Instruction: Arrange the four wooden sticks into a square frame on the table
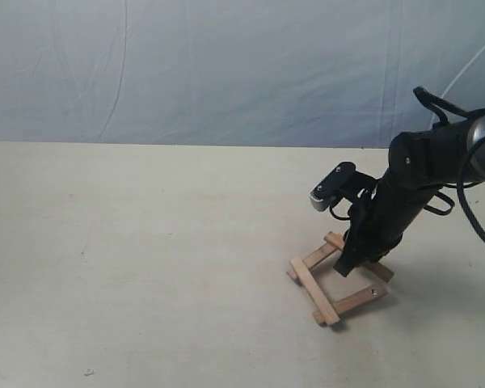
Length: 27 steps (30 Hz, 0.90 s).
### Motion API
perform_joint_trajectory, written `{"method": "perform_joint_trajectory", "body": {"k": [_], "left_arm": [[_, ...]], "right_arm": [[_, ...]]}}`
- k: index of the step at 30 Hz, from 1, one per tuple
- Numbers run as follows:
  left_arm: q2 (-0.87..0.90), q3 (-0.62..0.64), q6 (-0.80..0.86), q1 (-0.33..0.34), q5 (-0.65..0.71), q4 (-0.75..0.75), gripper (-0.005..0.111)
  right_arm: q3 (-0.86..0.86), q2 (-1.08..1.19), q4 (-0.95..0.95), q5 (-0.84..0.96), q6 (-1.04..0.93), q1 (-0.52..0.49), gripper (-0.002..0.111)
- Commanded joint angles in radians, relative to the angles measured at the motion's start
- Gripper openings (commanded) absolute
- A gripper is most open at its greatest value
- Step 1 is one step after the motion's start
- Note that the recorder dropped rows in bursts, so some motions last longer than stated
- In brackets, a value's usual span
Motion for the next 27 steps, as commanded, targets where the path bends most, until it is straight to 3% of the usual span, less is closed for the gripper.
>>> {"method": "perform_joint_trajectory", "body": {"k": [1, 5, 10, 14, 21, 27], "left_arm": [[-0.007, 0.004, -0.008, -0.001, -0.043, -0.061, 0.000], [0.016, 0.004, -0.040, -0.006, -0.068, -0.062, 0.000], [0.188, 0.004, -0.138, -0.108, -0.257, 0.070, 0.000], [0.451, -0.025, -0.160, -0.161, -0.404, 0.171, 0.000], [1.033, -0.229, -0.219, -0.161, -0.633, 0.379, 0.000], [1.452, -0.415, -0.276, -0.161, -0.719, 0.511, 0.000]], "right_arm": [[0.003, 0.001, 0.011, -0.004, 0.118, -0.003, -0.001], [0.003, 0.001, 0.092, -0.004, 0.152, 0.000, -0.001], [-0.016, 0.001, 0.093, 0.004, 0.158, 0.039, -0.001], [-0.057, 0.001, 0.116, 0.030, 0.188, 0.093, -0.001], [-0.109, 0.001, 0.116, 0.090, 0.279, 0.136, -0.001], [-0.109, 0.001, 0.160, 0.078, 0.307, 0.136, -0.001]]}}
